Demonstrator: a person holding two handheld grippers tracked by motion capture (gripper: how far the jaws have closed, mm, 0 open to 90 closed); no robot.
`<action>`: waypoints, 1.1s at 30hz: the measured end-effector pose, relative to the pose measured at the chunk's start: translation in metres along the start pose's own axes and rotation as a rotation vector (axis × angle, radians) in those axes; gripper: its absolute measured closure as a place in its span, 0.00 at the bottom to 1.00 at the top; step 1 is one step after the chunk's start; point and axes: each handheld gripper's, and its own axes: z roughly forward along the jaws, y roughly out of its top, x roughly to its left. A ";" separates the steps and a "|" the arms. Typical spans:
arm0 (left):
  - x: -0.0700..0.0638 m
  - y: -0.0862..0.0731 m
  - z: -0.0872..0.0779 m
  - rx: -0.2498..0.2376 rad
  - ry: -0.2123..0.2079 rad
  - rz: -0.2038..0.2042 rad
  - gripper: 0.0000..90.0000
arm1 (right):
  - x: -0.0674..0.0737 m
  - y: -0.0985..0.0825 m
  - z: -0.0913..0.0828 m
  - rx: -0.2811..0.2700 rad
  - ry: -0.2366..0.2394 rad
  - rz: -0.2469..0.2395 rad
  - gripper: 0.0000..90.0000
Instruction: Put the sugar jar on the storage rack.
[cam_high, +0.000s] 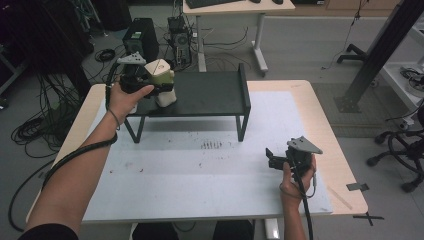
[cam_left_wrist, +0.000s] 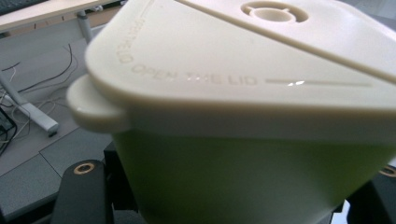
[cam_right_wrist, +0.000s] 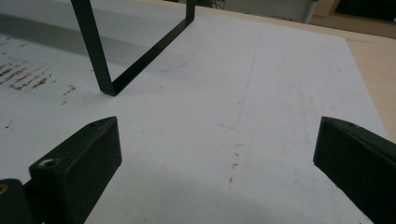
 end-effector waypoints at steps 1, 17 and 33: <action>0.000 0.000 0.000 -0.002 0.000 -0.001 0.32 | 0.000 0.000 0.000 0.000 0.000 0.000 0.01; 0.000 0.000 0.000 -0.005 0.000 -0.002 0.32 | 0.000 0.000 0.000 -0.001 0.000 0.000 0.01; 0.000 -0.001 0.000 -0.009 0.001 -0.005 0.32 | 0.000 0.000 0.000 0.003 0.001 -0.001 0.01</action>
